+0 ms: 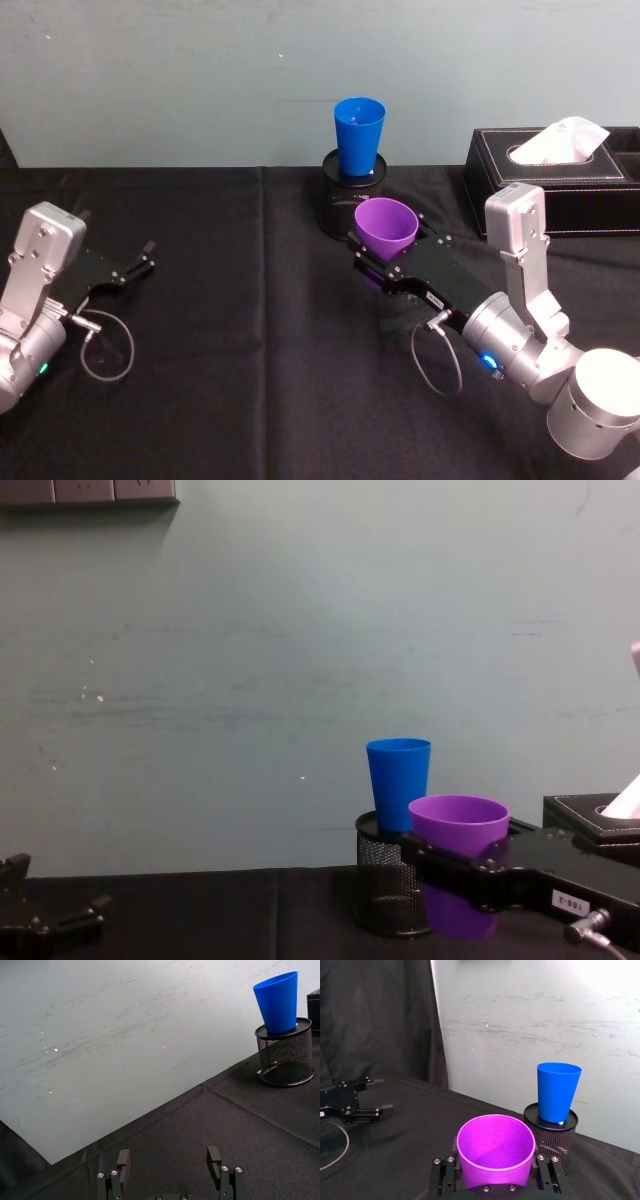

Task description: Pick up one cup with a gripper and tap it against the other cup.

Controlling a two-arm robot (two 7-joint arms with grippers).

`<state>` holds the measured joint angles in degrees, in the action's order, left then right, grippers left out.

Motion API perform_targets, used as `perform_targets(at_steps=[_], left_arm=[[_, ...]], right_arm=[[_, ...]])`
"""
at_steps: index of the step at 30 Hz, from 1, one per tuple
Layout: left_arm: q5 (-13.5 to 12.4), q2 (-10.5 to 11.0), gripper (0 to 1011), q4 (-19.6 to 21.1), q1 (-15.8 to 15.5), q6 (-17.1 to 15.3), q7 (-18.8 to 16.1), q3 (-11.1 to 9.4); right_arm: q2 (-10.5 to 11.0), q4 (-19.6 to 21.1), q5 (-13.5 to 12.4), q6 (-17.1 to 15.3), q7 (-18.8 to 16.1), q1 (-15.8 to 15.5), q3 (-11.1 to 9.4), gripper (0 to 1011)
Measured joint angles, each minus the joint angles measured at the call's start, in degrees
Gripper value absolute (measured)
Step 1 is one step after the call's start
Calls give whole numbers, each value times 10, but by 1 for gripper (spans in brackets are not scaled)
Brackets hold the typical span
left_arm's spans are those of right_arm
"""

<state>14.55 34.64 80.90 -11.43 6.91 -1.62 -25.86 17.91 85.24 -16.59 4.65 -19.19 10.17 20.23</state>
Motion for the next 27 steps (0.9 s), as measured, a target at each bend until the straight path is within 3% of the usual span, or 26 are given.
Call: perform_targets(at_steps=[27], left_arm=[[0, 0, 1000, 0, 0, 0, 0, 0]], right_arm=[[0, 0, 0, 0, 0, 0, 0, 734]])
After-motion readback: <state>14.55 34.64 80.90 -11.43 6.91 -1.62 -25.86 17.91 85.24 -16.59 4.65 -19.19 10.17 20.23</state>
